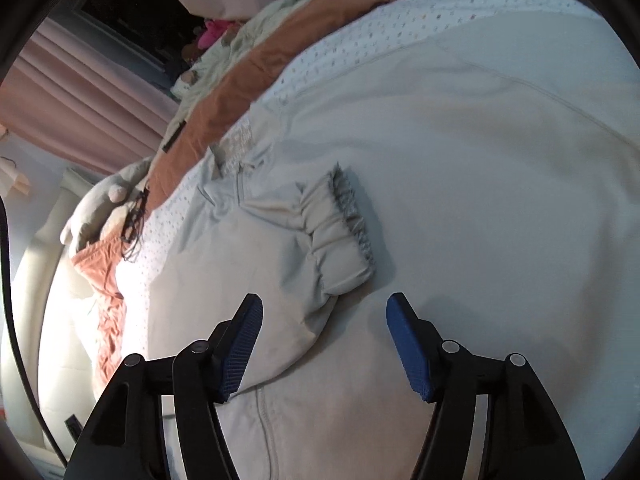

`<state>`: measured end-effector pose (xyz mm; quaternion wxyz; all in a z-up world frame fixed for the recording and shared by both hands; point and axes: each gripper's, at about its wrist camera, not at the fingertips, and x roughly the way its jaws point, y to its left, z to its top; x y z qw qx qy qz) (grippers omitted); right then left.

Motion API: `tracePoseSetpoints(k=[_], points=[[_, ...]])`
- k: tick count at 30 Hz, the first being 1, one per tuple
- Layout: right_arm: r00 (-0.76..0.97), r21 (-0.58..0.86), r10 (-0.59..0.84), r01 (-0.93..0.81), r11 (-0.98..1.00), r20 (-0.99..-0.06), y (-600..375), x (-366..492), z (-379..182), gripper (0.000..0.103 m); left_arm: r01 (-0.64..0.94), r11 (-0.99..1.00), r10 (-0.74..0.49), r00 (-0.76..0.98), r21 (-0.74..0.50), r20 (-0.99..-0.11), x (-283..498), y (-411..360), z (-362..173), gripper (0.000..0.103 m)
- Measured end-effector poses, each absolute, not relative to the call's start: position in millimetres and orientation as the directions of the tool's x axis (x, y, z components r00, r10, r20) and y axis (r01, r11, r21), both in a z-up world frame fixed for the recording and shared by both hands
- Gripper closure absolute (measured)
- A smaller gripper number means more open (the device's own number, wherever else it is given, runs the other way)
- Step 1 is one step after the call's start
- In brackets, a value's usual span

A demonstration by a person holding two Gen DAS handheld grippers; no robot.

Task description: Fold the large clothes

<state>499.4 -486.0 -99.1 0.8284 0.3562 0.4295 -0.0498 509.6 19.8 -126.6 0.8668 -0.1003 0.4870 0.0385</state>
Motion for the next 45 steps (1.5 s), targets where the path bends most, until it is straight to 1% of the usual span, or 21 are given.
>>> tracePoseSetpoints(k=[1,2,7,10,12,15,19,24,27,30,35,39,43,45], points=[[0.638,0.553,0.219,0.386,0.738,-0.738,-491,493,-92,0.038,-0.163,0.979,-0.014,0.551,-0.124,-0.834,505,18,-117,0.013],[0.648,0.557,0.214,0.385,0.736,-0.731,-496,488,-87,0.038,-0.160,0.981,0.000,0.574,-0.112,-0.819,500,16,-109,0.011],[0.675,0.534,0.151,0.405,0.743,-0.722,-523,459,-62,0.038,-0.144,0.983,0.003,0.622,-0.111,-0.783,479,11,-84,0.011],[0.698,0.570,0.151,0.418,0.707,-0.700,-545,438,-52,0.038,-0.148,0.978,-0.020,0.636,-0.148,-0.771,469,9,-76,0.011],[0.720,0.584,0.122,0.439,0.683,-0.683,-562,420,-45,0.038,-0.137,0.976,-0.040,0.651,-0.170,-0.758,464,3,-70,0.011],[0.749,0.597,0.071,0.463,0.655,-0.658,-588,396,-35,0.038,-0.122,0.980,-0.036,0.671,-0.158,-0.741,458,-12,-62,0.011],[0.759,0.600,0.005,0.511,0.615,-0.651,-627,370,-32,0.038,-0.093,0.985,-0.042,0.688,-0.145,-0.724,452,-32,-52,0.011],[0.768,0.624,-0.024,0.538,0.566,-0.640,-676,341,-37,0.038,-0.067,0.990,-0.040,0.706,-0.122,-0.707,450,-53,-46,0.011],[0.769,0.620,-0.052,0.552,0.558,-0.637,-701,323,-42,0.038,-0.053,0.991,-0.050,0.700,-0.121,-0.712,450,-63,-48,0.011],[0.775,0.639,-0.058,0.558,0.530,-0.629,-727,309,-52,0.038,-0.038,0.994,-0.050,0.697,-0.106,-0.715,451,-74,-51,0.011],[0.777,0.652,-0.118,0.592,0.474,-0.619,-765,288,-68,0.038,0.000,0.998,-0.047,0.693,-0.065,-0.719,452,-97,-57,0.011],[0.791,0.696,-0.147,0.597,0.399,-0.594,-798,279,-85,0.038,0.026,0.999,-0.053,0.684,-0.048,-0.728,455,-117,-67,0.011],[0.805,0.735,-0.164,0.589,0.336,-0.570,-823,276,-99,0.040,0.042,0.998,-0.056,0.673,-0.038,-0.737,462,-131,-76,0.011],[0.800,0.730,-0.170,0.597,0.333,-0.576,-829,278,-103,0.042,0.049,0.998,-0.063,0.662,-0.041,-0.746,466,-135,-81,0.011]])
